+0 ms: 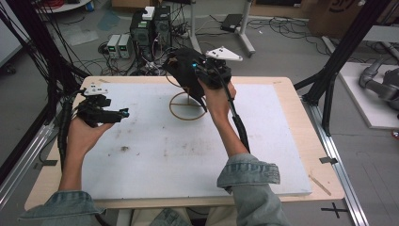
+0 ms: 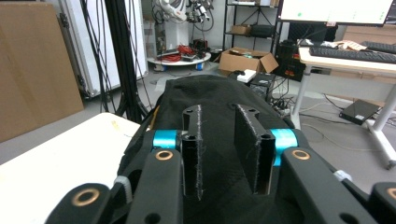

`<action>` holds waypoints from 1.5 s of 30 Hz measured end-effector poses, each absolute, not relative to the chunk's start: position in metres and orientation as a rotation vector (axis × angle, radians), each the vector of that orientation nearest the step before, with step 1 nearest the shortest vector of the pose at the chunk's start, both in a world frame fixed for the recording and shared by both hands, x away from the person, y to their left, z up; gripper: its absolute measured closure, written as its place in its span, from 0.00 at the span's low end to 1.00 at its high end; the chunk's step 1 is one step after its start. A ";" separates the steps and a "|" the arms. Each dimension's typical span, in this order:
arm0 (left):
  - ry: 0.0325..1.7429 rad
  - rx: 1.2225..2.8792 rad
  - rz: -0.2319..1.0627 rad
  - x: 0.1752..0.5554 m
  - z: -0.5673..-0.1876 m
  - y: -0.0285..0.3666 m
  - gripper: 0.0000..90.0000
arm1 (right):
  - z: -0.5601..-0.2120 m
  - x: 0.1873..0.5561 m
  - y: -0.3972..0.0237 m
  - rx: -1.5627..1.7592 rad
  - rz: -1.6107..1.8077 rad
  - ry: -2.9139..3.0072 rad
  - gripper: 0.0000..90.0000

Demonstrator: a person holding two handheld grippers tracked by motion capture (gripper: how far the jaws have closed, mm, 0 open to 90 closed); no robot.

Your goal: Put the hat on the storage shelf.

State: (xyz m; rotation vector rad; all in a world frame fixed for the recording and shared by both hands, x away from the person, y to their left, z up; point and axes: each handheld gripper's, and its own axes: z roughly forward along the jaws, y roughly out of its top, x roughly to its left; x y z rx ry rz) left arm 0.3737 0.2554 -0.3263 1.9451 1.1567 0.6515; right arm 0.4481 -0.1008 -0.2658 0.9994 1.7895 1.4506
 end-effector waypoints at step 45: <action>1.110 2.028 0.689 0.383 -0.332 0.219 0.20 | -0.352 0.400 -0.262 1.261 1.068 2.034 0.12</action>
